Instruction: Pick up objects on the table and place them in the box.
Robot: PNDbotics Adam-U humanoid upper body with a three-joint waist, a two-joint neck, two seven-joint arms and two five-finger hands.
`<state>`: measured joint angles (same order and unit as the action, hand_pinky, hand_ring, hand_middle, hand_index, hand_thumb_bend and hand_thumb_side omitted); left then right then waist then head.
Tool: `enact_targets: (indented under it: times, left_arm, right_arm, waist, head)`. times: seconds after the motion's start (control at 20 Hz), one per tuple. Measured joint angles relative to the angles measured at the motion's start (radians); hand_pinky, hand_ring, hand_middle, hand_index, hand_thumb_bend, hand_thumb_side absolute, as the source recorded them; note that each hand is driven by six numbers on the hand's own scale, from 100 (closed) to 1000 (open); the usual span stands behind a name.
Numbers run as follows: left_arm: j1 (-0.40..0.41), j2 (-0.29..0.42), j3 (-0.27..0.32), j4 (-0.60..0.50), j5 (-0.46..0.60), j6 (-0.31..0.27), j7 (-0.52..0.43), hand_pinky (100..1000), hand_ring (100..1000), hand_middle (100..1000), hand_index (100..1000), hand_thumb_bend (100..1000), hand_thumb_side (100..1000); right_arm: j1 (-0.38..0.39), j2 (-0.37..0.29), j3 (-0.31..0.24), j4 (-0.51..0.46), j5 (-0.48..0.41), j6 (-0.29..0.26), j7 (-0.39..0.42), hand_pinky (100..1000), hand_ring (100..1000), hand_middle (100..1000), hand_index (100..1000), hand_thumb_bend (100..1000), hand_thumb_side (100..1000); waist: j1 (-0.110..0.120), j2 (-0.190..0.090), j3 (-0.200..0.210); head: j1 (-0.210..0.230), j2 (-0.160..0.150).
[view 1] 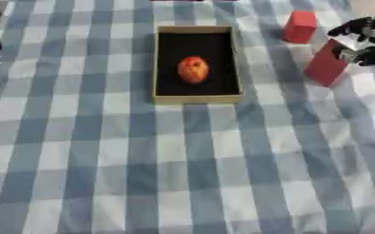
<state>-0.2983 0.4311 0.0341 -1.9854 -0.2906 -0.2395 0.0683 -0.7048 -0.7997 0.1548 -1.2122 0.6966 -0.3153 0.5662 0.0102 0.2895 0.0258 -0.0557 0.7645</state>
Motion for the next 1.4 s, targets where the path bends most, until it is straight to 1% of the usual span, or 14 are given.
enact_targets:
  times: [0.05, 0.2, 0.45, 0.55, 0.6, 0.7, 0.75, 0.8, 0.85, 0.9, 0.95, 1.05, 1.15, 1.4]
  left_arm:
    - [0.000, 0.000, 0.000, 0.000, 0.000, -0.001, -0.002, 705, 788, 654, 640, 100, 536]
    - [0.000, 0.000, 0.000, 0.000, 0.000, -0.002, -0.006, 706, 788, 655, 640, 100, 549]
    - [0.000, 0.000, -0.001, 0.000, 0.000, -0.002, -0.012, 707, 788, 656, 640, 100, 548]
    - [0.000, -0.001, -0.001, 0.000, 0.000, -0.004, -0.014, 708, 789, 656, 640, 100, 547]
    - [0.000, -0.001, -0.002, 0.000, 0.000, -0.004, -0.016, 709, 789, 656, 640, 100, 546]
    - [0.000, -0.001, -0.005, 0.000, 0.000, -0.005, -0.021, 711, 789, 657, 640, 100, 547]
    - [0.000, -0.001, -0.006, 0.000, 0.000, -0.006, -0.024, 711, 789, 657, 640, 100, 547]
    - [0.000, -0.001, -0.006, 0.000, 0.000, -0.006, -0.026, 712, 790, 657, 640, 100, 548]
    - [0.000, -0.001, -0.006, 0.000, 0.000, -0.007, -0.028, 712, 790, 657, 640, 100, 548]
    - [0.000, -0.001, -0.006, 0.000, 0.000, -0.007, -0.030, 713, 790, 657, 639, 100, 548]
    - [0.000, -0.001, -0.006, 0.000, 0.000, -0.008, -0.031, 713, 790, 657, 639, 100, 548]
    - [0.000, -0.001, -0.006, 0.000, 0.000, -0.007, -0.033, 714, 790, 657, 639, 100, 548]
    - [0.000, -0.004, -0.006, 0.000, 0.000, -0.007, -0.034, 714, 790, 658, 639, 100, 549]
    - [0.001, -0.009, -0.006, 0.000, 0.000, -0.009, -0.037, 715, 791, 659, 639, 100, 548]
  right_arm:
    - [0.000, 0.004, 0.000, 0.003, 0.013, 0.000, -0.005, 789, 928, 894, 1000, 119, 1000]
    - [0.000, 0.011, 0.000, 0.012, 0.043, -0.005, -0.019, 764, 901, 900, 1000, 105, 1000]
    - [0.000, 0.023, 0.000, 0.020, 0.059, -0.013, -0.033, 677, 872, 899, 1000, 114, 1000]
    - [0.000, 0.026, 0.000, 0.020, 0.058, -0.017, -0.036, 674, 880, 904, 1000, 137, 958]
    - [0.000, 0.029, 0.000, 0.018, 0.056, -0.019, -0.035, 679, 888, 907, 1000, 138, 915]
    - [0.000, 0.030, 0.000, 0.016, 0.038, -0.024, -0.027, 658, 879, 904, 1000, 131, 893]
    - [0.000, 0.030, 0.000, 0.014, 0.025, -0.025, -0.021, 654, 877, 904, 1000, 126, 896]
    - [0.000, 0.030, 0.000, 0.013, 0.011, -0.024, -0.014, 624, 863, 901, 1000, 102, 910]
    - [0.000, 0.030, 0.000, 0.011, -0.002, -0.022, -0.007, 604, 853, 897, 1000, 102, 912]
    - [0.000, 0.030, 0.000, 0.011, -0.012, -0.018, -0.002, 552, 824, 894, 1000, 100, 920]
    - [0.000, 0.031, 0.000, 0.011, -0.020, -0.015, 0.002, 545, 819, 894, 1000, 100, 919]
    - [0.000, 0.032, 0.000, 0.011, -0.030, -0.008, 0.007, 498, 777, 893, 1000, 100, 932]
    - [0.000, 0.038, 0.000, 0.011, -0.032, -0.003, 0.009, 498, 783, 894, 1000, 100, 934]
    - [-0.005, 0.049, 0.000, 0.019, -0.031, 0.006, 0.010, 535, 815, 900, 1000, 100, 1000]
  waist:
    - [0.000, 0.000, 0.000]
    - [0.000, 0.000, 0.000]
    - [0.001, 0.000, -0.001]
    - [0.003, 0.000, -0.001]
    - [0.003, 0.000, -0.001]
    - [0.003, 0.000, -0.001]
    - [0.003, 0.000, -0.001]
    - [0.003, 0.000, -0.001]
    - [0.003, 0.000, -0.001]
    - [0.003, 0.000, -0.001]
    - [0.003, 0.000, -0.001]
    - [0.003, 0.000, -0.001]
    - [0.003, 0.000, -0.001]
    - [0.007, 0.000, 0.000]
  head:
    - [0.000, 0.000]
    - [-0.001, 0.000]
    - [-0.003, 0.000]
    - [-0.004, 0.000]
    - [-0.004, 0.000]
    - [-0.005, 0.000]
    - [-0.005, 0.000]
    - [-0.005, 0.000]
    - [-0.005, 0.000]
    - [-0.006, 0.000]
    - [-0.006, 0.000]
    - [-0.007, -0.001]
    - [-0.007, -0.001]
    - [-0.008, -0.001]
